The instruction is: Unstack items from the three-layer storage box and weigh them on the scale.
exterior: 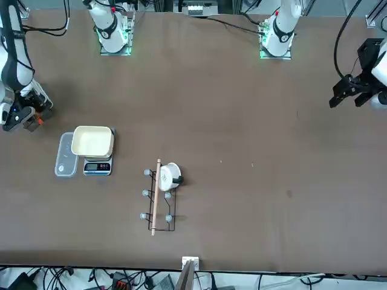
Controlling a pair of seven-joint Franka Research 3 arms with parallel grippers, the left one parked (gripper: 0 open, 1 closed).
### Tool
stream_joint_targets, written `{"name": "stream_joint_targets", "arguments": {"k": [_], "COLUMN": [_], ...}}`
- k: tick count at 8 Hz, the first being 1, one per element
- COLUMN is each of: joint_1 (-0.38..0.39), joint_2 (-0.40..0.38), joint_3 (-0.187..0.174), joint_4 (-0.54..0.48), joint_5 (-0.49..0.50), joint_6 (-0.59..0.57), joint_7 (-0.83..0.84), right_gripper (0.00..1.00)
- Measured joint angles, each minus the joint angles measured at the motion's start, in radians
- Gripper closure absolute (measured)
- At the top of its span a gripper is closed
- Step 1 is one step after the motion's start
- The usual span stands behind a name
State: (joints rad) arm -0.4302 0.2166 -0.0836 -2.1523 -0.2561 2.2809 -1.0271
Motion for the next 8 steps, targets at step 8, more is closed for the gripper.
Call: {"name": "stream_joint_targets", "arguments": {"k": [8], "joint_1": [0.008], "joint_2": [-0.079], "joint_3": [0.014], "joint_4": [0.026], "joint_5": [0.044], "joint_6": [-0.111], "joint_7": [0.003], "right_gripper": [0.65]}}
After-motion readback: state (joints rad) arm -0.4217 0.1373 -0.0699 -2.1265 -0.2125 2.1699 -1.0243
